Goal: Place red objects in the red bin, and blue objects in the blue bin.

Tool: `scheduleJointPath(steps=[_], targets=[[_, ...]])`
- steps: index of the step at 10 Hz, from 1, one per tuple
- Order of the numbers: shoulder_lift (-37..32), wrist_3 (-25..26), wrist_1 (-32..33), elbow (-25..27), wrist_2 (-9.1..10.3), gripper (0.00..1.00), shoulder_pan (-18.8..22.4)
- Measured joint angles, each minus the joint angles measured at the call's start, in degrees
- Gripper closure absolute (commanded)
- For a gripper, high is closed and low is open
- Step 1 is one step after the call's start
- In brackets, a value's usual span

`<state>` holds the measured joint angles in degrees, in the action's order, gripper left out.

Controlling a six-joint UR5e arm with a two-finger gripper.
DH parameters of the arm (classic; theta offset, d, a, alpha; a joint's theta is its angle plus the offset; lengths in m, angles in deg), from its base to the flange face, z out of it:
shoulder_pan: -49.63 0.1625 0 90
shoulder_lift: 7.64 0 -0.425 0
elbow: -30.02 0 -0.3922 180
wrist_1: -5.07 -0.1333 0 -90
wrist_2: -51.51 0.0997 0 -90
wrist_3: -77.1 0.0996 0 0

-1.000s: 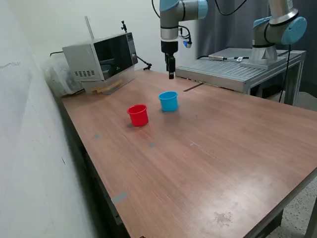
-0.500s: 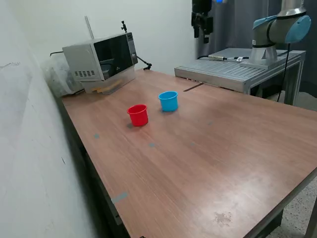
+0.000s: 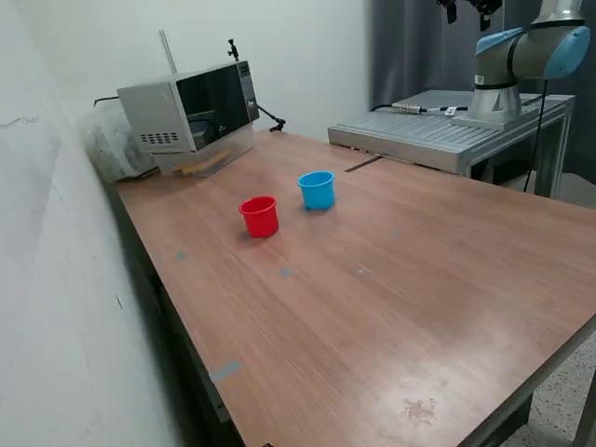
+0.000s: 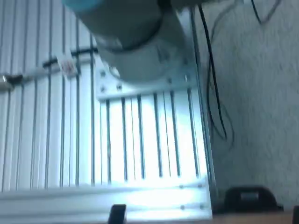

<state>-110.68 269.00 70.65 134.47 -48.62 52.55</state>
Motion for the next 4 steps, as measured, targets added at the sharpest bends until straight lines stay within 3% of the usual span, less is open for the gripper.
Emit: scheduleJointPath(steps=[4], targets=[[-1.12, 0.03, -5.69, -0.04, -0.11, 0.00, -1.43]])
